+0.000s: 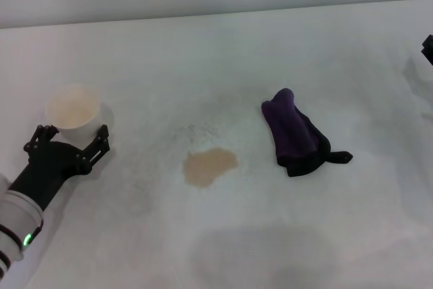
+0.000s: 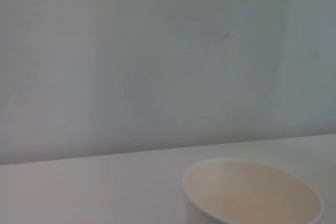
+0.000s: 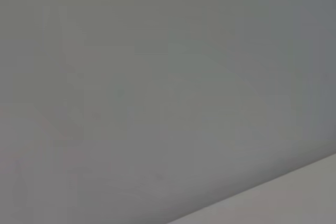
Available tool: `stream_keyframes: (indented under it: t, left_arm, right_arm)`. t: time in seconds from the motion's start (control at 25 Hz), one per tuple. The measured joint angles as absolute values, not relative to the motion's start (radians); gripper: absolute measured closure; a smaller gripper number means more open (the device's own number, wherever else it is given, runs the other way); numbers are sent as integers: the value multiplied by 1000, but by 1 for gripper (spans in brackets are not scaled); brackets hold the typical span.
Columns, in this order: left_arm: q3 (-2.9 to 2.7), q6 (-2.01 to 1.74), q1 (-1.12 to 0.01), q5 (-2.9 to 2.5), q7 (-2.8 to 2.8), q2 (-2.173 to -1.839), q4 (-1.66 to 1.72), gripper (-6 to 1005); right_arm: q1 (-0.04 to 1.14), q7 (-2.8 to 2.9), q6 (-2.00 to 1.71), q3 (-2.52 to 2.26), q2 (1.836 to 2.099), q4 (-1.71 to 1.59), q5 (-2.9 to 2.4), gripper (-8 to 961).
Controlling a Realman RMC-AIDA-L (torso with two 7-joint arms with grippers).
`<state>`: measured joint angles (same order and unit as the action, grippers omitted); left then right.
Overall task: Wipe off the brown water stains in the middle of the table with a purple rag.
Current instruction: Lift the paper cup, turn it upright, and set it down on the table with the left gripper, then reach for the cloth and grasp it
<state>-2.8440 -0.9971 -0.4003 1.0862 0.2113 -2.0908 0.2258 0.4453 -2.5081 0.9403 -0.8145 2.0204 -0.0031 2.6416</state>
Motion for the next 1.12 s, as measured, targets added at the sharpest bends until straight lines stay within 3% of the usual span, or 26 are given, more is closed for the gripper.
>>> stream_keyframes:
  t: [0.08,0.64,1.12]
  left_arm:
    - [-2844,-1001,-391,1086,211,-2090,236,107]
    - [-2844,-1093,-279,1086,210,-2087,284,107]
    - [-2844,-1284,-104,1119,212,-2089,290,107]
  right_arm:
    - [443,-2508,940,-814,2019,-3,2642,111]
    - [432,-2508,952,-815,2019,-14,2642,112]
    - [391,-2320,1092,-1062,2010,-162,2481,112]
